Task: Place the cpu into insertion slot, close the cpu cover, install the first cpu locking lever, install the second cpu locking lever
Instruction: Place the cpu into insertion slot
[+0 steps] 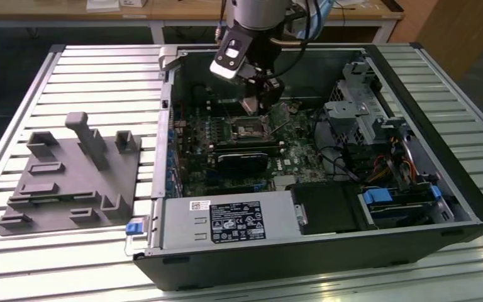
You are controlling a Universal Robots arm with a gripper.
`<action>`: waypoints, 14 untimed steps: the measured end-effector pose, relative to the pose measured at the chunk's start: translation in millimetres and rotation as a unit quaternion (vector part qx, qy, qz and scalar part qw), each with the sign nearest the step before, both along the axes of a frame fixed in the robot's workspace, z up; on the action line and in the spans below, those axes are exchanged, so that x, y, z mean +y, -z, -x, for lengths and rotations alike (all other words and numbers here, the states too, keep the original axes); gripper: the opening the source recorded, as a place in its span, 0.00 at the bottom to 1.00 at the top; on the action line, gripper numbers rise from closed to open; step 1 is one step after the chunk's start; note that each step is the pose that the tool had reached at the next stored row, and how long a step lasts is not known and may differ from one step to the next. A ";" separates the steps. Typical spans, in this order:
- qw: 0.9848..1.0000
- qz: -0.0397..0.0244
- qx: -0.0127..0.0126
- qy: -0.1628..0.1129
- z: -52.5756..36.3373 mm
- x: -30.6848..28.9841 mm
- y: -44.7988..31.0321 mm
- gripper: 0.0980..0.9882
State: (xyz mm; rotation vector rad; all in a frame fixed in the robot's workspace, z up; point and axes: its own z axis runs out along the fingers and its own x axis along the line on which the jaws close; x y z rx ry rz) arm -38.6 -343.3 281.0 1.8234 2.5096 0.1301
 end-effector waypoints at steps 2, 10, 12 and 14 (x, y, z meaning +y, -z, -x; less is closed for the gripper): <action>1.000 0.000 0.000 0.018 0.0 0.0 0.5 0.49; 0.996 0.000 0.000 0.091 0.0 0.0 2.9 0.49; 0.994 0.000 0.000 0.109 0.0 0.0 3.8 0.49; 0.992 0.000 0.000 0.127 0.0 0.0 5.0 0.49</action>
